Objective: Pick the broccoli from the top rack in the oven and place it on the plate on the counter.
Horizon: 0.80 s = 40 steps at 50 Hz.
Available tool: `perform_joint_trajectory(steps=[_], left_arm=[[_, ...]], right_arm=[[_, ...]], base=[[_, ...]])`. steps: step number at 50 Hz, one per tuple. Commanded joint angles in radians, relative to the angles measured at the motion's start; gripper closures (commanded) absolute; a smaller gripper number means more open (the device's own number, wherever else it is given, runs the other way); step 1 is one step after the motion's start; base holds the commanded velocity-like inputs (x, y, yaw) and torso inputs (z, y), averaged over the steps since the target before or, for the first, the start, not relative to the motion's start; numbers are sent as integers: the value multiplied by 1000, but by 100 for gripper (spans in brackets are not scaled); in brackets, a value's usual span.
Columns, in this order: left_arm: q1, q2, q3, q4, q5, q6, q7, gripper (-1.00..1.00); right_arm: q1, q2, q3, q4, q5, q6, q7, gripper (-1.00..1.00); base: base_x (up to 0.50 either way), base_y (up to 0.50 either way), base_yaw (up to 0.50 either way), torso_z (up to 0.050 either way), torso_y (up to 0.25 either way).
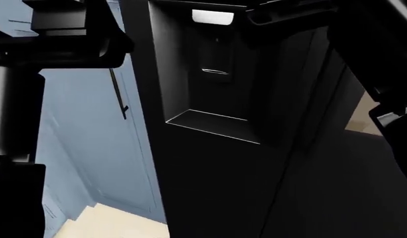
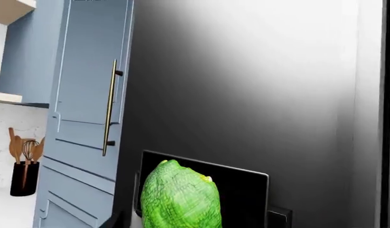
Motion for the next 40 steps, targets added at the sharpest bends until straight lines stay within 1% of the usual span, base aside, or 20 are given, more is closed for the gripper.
perform_joint_trajectory(steps=[1, 40], left_arm=[[-12, 2, 10, -2, -4, -1, -6, -100], [-10, -3, 29, 1, -1, 16, -13, -100]], right_arm=[[2, 6, 5, -2, -12, 5, -11, 100], [-10, 14, -1, -10, -16, -17, -21, 100]], base=[[78, 24, 500, 0, 0], [79, 36, 500, 0, 0]])
